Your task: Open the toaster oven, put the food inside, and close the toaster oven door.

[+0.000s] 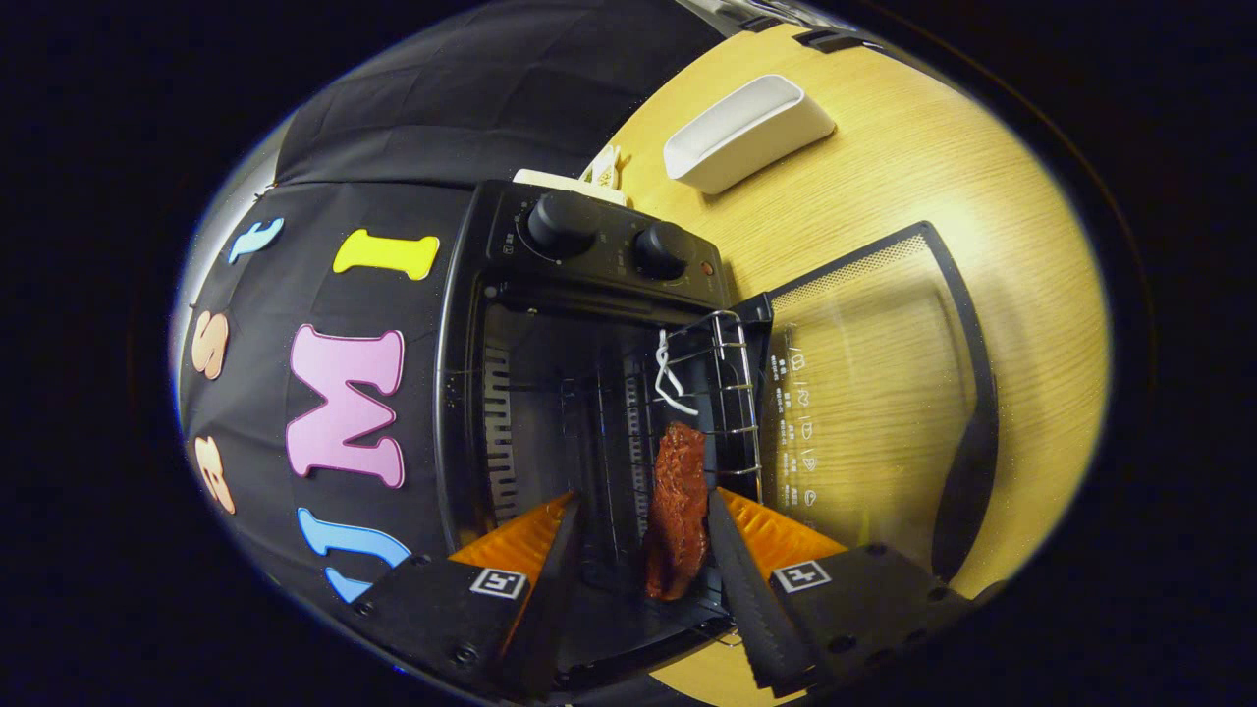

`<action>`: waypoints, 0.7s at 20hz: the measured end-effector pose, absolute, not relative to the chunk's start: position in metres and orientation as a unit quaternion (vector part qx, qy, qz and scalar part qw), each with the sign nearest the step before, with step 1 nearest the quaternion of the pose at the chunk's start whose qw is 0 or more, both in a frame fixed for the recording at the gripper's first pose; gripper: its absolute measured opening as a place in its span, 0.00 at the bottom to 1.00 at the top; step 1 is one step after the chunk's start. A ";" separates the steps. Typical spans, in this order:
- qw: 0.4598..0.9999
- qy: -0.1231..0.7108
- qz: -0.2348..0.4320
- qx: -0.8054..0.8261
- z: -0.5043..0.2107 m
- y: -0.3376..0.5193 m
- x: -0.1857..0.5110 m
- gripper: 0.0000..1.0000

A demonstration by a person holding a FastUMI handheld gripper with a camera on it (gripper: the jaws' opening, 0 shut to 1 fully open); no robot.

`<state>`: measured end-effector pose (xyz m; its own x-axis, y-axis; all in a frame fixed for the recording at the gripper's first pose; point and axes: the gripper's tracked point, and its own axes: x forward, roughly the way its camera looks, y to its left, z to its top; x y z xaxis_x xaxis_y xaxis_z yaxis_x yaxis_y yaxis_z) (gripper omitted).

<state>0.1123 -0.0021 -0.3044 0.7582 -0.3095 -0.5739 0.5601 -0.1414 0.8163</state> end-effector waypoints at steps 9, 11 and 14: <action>0.640 0.058 -0.329 0.692 -0.285 -0.001 0.088 0.98; 0.662 0.053 -0.319 0.676 -0.274 -0.005 0.076 0.98; 0.731 0.068 -0.287 0.616 -0.261 -0.008 0.052 0.98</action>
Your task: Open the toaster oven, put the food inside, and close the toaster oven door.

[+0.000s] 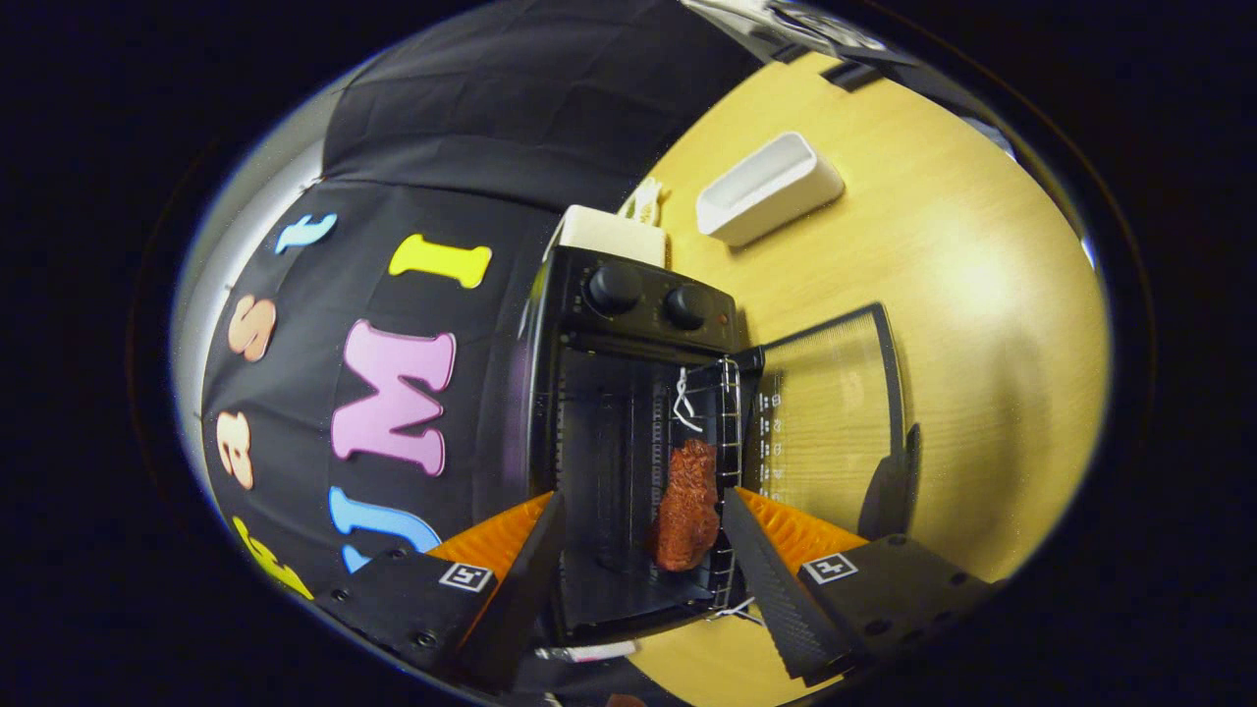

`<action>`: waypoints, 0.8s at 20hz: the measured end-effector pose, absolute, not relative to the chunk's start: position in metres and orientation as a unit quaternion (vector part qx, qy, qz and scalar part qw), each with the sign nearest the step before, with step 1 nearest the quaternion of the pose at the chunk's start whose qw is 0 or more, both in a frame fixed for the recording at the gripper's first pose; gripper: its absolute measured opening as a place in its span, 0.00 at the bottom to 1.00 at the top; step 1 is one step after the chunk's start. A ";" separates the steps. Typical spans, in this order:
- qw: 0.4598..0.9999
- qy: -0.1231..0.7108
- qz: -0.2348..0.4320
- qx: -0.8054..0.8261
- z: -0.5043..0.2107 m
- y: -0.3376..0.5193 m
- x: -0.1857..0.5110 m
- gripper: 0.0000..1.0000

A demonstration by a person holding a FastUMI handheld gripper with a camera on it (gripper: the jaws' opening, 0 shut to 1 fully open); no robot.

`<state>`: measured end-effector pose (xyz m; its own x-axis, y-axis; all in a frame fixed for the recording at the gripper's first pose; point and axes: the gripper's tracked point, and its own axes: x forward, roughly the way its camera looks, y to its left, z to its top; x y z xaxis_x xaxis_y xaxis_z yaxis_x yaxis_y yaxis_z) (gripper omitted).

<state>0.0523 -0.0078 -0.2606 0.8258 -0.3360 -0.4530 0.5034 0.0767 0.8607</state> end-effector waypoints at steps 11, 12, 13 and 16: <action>0.925 0.251 -0.126 0.257 -0.297 -0.002 -0.050 0.98; 0.929 0.271 -0.109 0.229 -0.307 0.003 -0.058 0.98; 0.931 0.290 -0.094 0.200 -0.319 0.007 -0.065 0.98; 0.933 0.332 -0.048 0.126 -0.346 0.022 -0.082 0.98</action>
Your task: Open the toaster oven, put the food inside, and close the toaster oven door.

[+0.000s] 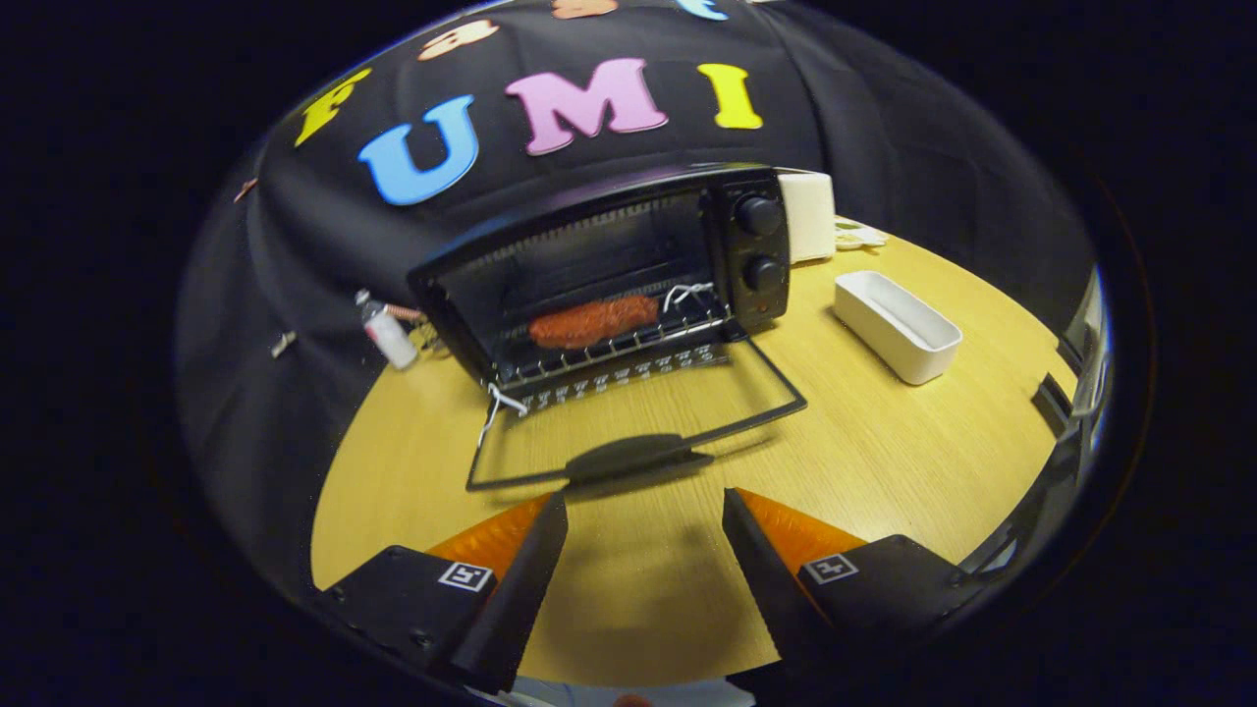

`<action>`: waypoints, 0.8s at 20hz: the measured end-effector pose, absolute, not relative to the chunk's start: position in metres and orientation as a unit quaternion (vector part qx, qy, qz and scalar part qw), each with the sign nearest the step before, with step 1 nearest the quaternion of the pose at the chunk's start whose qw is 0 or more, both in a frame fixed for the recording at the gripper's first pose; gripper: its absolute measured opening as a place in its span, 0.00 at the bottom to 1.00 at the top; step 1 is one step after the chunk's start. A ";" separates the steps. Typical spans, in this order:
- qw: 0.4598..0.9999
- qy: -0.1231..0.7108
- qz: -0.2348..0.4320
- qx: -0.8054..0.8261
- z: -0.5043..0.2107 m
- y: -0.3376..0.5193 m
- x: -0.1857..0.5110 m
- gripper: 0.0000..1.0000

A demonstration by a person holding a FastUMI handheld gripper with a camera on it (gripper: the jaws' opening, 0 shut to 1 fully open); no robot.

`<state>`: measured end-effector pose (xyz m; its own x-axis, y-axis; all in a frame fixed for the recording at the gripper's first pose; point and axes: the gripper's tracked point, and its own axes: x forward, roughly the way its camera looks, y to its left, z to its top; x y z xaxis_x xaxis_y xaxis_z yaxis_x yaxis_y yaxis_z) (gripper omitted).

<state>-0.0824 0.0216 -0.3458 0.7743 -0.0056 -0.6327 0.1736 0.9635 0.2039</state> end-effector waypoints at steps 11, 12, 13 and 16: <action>0.929 0.361 -0.007 0.074 -0.390 0.038 -0.060 0.99; 0.930 0.362 -0.007 0.071 -0.390 0.036 -0.055 0.99; 0.930 0.362 -0.007 0.066 -0.390 0.035 -0.050 0.99; 0.927 0.370 -0.005 0.056 -0.393 0.031 -0.046 0.95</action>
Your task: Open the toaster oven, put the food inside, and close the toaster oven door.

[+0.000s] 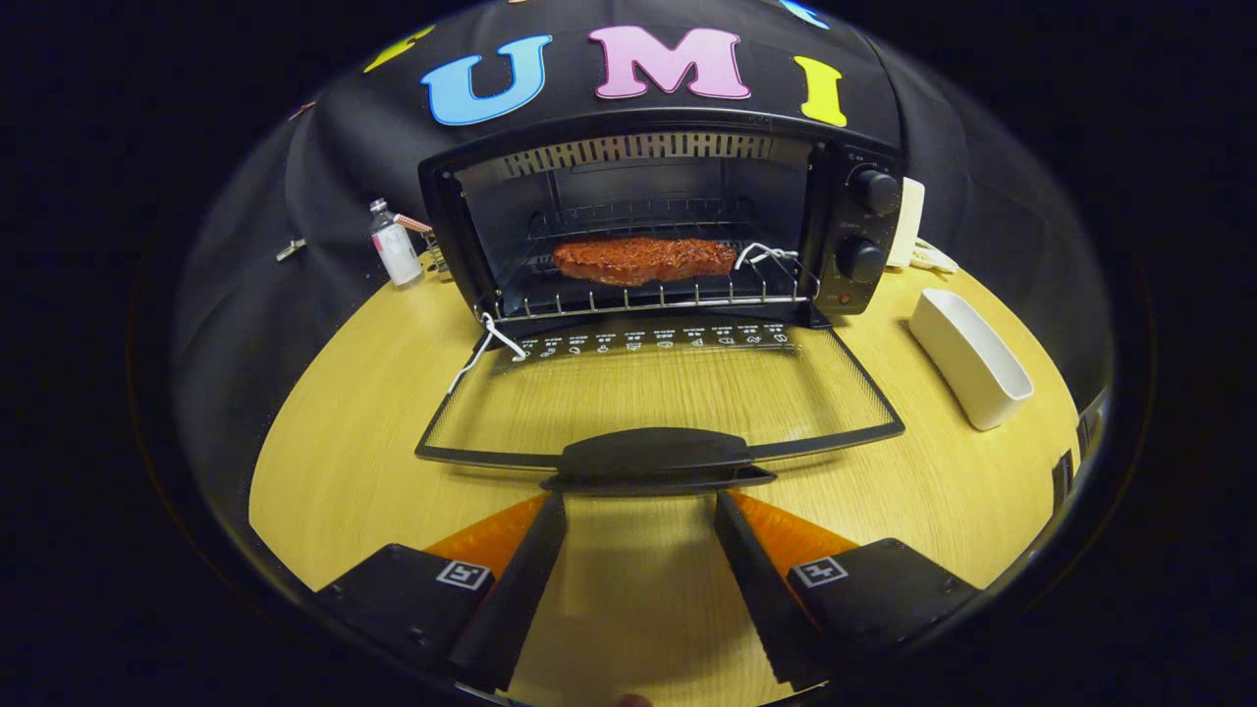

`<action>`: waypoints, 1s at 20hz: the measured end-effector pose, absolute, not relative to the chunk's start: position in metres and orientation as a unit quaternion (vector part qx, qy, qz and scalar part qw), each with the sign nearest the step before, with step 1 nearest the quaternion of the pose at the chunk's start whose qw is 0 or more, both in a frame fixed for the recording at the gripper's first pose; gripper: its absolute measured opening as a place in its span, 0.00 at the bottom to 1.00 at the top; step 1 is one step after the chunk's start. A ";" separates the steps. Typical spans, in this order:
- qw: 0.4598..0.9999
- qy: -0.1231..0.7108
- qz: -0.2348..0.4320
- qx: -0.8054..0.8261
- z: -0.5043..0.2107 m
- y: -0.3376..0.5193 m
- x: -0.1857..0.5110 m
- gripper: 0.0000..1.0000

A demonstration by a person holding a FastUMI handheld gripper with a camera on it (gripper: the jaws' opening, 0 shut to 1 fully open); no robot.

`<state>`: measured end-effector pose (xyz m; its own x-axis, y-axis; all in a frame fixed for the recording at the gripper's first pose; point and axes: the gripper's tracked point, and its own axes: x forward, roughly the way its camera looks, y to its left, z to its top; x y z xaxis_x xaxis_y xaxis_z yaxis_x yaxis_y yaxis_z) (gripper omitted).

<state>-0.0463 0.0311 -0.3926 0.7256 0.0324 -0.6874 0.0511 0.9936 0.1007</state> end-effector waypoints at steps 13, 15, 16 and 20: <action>0.949 0.313 -0.004 0.043 -0.308 0.030 -0.037 0.96; 0.954 0.298 -0.001 0.036 -0.291 0.030 -0.035 0.96; 0.956 0.290 -0.001 0.032 -0.285 0.029 -0.033 0.97; 0.966 0.256 -0.005 0.031 -0.248 0.026 0.007 0.95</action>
